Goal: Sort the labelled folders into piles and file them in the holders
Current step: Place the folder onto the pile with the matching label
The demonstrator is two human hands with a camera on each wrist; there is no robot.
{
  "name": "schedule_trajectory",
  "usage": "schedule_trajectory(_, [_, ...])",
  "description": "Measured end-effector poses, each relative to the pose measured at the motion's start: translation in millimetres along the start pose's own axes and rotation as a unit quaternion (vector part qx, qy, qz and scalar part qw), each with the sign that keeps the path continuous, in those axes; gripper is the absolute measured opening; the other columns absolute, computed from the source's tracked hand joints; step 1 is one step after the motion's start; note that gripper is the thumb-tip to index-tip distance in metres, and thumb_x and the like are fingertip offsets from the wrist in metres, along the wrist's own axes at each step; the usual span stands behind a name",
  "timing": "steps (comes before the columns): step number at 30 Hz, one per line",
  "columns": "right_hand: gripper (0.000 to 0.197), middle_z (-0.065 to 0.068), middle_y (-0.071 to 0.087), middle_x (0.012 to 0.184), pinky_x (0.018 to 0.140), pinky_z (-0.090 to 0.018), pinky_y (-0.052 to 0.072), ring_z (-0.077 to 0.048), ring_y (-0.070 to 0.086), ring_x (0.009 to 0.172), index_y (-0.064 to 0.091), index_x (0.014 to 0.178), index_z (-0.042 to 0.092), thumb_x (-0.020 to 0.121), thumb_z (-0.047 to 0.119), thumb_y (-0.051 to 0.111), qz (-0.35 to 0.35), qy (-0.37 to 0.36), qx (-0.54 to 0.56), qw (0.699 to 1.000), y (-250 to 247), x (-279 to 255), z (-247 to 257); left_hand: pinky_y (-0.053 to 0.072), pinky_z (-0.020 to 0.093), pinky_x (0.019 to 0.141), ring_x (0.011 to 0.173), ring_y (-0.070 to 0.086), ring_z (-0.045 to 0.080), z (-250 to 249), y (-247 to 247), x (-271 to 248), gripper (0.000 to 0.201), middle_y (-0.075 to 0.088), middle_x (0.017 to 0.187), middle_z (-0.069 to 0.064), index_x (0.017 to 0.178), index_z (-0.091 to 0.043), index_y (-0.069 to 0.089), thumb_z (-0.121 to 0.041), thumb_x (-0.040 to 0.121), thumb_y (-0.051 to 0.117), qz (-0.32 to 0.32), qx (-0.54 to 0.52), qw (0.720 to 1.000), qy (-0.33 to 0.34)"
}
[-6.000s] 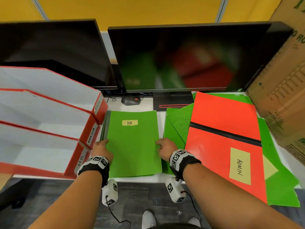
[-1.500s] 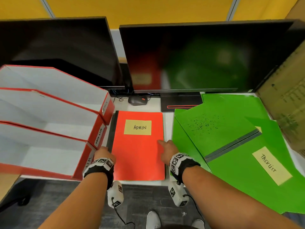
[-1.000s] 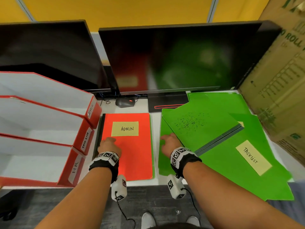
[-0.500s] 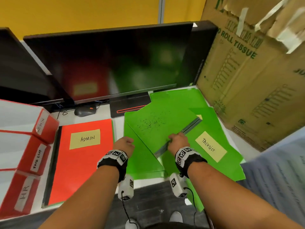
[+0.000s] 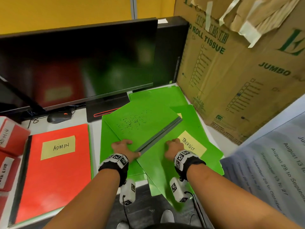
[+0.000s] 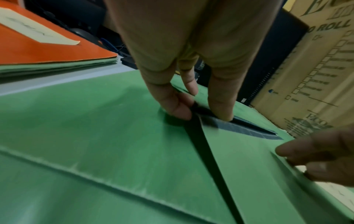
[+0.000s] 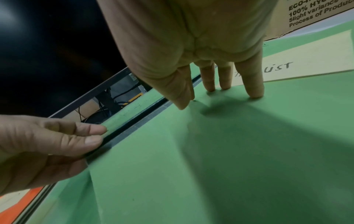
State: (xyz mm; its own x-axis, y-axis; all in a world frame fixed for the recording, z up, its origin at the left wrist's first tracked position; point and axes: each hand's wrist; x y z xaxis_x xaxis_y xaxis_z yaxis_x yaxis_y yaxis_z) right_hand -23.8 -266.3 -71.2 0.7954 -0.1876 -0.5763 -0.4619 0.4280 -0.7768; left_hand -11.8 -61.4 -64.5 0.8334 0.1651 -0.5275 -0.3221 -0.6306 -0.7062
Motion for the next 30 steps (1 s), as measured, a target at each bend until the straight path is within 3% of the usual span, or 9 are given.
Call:
schedule_trajectory(4, [0.058,-0.013,0.036,0.138,0.104,-0.04,0.043,-0.036,0.043,0.125,0.048,0.135,0.021,0.08,0.004,0.052,-0.01,-0.022,0.041,0.999,-7.1,2.1,1.5,0.028,0.025,0.111,0.131,0.036,0.028,-11.8,-3.6,-3.1,0.066,0.028,0.141,0.013,0.127,-0.02,0.055,-0.029,0.069,0.083,-0.041,-0.026,0.999,0.011])
schedule_trajectory(8, [0.058,-0.012,0.041,0.132,0.1,-0.04,0.048,-0.034,0.049,0.119,0.049,0.134,0.022,0.08,0.0,0.053,-0.051,-0.055,0.08,0.994,-14.4,1.5,5.8,0.027,0.021,0.11,0.133,0.037,0.025,-14.0,-15.8,-0.3,0.041,0.039,0.14,0.014,0.114,-0.016,0.069,-0.028,0.076,0.077,-0.105,-0.036,0.993,0.043])
schedule_trajectory(13, [0.041,-0.01,0.047,0.118,0.09,-0.037,0.049,-0.032,0.053,0.107,0.057,0.115,0.02,0.079,0.002,0.049,-0.145,-0.06,0.117,0.981,-24.2,-4.1,16.8,0.038,0.027,0.098,0.111,0.055,0.03,-15.0,-43.0,-6.5,0.015,0.055,0.122,0.015,0.099,-0.006,0.071,-0.011,0.087,0.064,-0.232,-0.112,0.961,0.103])
schedule_trajectory(16, [0.017,-0.008,0.06,0.105,0.078,-0.031,0.05,-0.029,0.06,0.095,0.057,0.094,0.018,0.082,0.008,0.051,-0.127,-0.07,0.125,0.982,-30.3,-4.6,24.5,0.047,0.034,0.08,0.091,0.062,0.033,-14.3,-63.1,-10.6,0.012,0.067,0.103,0.015,0.1,-0.009,0.063,-0.012,0.093,0.054,-0.283,-0.203,0.931,0.105])
schedule_trajectory(19, [0.004,-0.006,0.063,0.091,0.072,-0.027,0.047,-0.024,0.058,0.085,0.054,0.085,0.019,0.089,0.02,0.051,-0.09,-0.076,0.114,0.986,-29.5,-8.4,35.9,0.043,0.032,0.076,0.084,0.057,0.029,-8.8,-84.3,-12.7,0.013,0.063,0.093,0.016,0.103,-0.007,0.058,-0.013,0.096,0.048,-0.332,-0.257,0.901,0.113])
schedule_trajectory(22, [0.023,-0.01,0.065,0.104,0.084,-0.03,0.048,-0.026,0.061,0.098,0.061,0.104,0.014,0.093,0.031,0.051,-0.069,-0.08,0.125,0.987,-24.5,-9.6,48.2,0.035,0.027,0.069,0.079,0.047,0.02,-7.1,-103.3,-18.8,0.018,0.053,0.088,0.01,0.11,-0.001,0.052,-0.012,0.098,0.044,-0.372,-0.301,0.868,0.13])
schedule_trajectory(25, [0.051,-0.012,0.053,0.136,0.101,-0.033,0.041,-0.028,0.051,0.124,0.047,0.135,0.007,0.096,0.038,0.047,-0.052,-0.069,0.168,0.982,-22.7,-11.3,62.7,0.029,0.018,0.066,0.081,0.046,0.018,2.0,-116.0,-19.4,0.026,0.05,0.093,0.008,0.119,0.004,0.044,-0.013,0.099,0.041,-0.399,-0.35,0.838,0.125])
schedule_trajectory(28, [0.063,-0.016,0.038,0.147,0.107,-0.036,0.034,-0.031,0.04,0.134,0.03,0.143,0.001,0.096,0.038,0.048,-0.047,-0.028,0.246,0.968,-24.3,-11.6,73.4,0.03,0.019,0.066,0.084,0.048,0.02,17.8,-119.9,-17.1,0.032,0.05,0.099,0.01,0.129,-0.002,0.037,-0.017,0.101,0.036,-0.403,-0.394,0.822,0.083])
schedule_trajectory(30, [0.061,-0.019,0.039,0.145,0.105,-0.036,0.036,-0.033,0.042,0.132,0.03,0.14,-0.003,0.096,0.034,0.05,-0.047,0.004,0.291,0.956,-26.8,-13.6,78.5,0.029,0.021,0.068,0.086,0.048,0.021,30.4,-119.3,-15.6,0.033,0.05,0.101,0.01,0.131,-0.005,0.035,-0.018,0.101,0.033,-0.407,-0.406,0.817,0.042])
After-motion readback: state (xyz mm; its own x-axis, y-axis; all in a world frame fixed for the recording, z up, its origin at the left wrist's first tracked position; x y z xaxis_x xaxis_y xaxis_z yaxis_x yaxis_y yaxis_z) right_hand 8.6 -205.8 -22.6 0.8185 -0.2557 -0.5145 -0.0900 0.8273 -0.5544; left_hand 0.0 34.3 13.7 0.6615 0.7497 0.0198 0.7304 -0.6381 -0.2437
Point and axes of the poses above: each hand's wrist, its own x-axis towards the middle knuckle, its own y-axis out of the palm, z = x × y
